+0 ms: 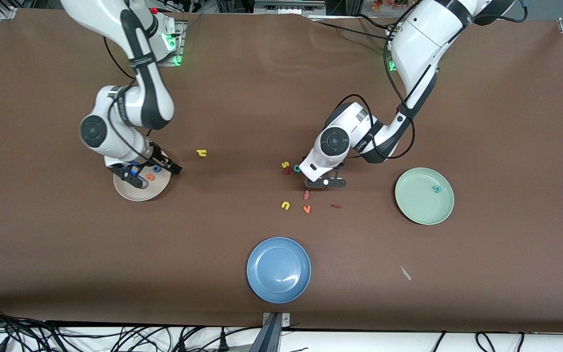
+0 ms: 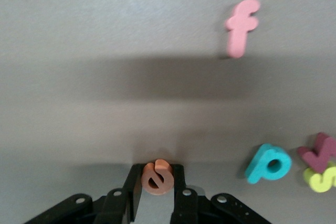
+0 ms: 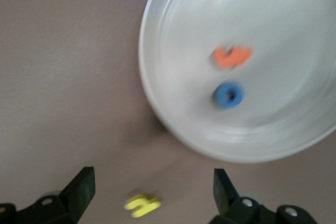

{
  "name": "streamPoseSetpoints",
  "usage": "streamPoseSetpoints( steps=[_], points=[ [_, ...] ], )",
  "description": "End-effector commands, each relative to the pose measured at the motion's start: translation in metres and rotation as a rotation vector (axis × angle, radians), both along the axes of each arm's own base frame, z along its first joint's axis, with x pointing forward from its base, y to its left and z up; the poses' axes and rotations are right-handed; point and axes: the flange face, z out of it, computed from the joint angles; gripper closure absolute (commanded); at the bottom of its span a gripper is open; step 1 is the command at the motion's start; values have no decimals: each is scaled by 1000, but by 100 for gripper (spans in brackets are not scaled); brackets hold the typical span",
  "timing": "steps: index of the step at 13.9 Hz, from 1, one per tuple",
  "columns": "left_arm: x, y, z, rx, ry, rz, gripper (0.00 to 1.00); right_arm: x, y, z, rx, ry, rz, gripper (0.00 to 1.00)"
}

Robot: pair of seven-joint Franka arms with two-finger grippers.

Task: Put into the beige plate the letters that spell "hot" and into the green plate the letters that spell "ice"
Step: 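Drop the orange letter on the green plate with the left gripper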

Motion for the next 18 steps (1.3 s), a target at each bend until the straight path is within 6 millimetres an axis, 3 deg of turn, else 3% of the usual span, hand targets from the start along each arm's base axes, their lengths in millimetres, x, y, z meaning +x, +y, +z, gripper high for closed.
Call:
streamPoseSetpoints(
  steps=[1,5,9,11,12,14,15,18],
  points=[
    [7,27,41,47,35,0,100,-5,28,1,-11,-28,-128,0],
    [32,73,86,54,36,-63,100,-15,59,-12,-53,-12,-245,0],
    [80,153,111,21,34,-90,100,-15,75,-8,-52,-15,-271,1],
    [103,208,120,-5,29,-107,100,-9,76,-3,-54,-26,-338,0],
    [110,235,119,-5,30,-127,100,1,72,1,-50,-37,-351,0],
    [116,282,109,37,37,-198,100,-3,66,-2,-63,15,-391,0],
    [116,299,97,33,60,-200,100,-4,65,-2,-80,37,-513,0],
    [106,306,48,34,139,-201,100,-6,73,-1,-93,43,-673,0]
  ],
)
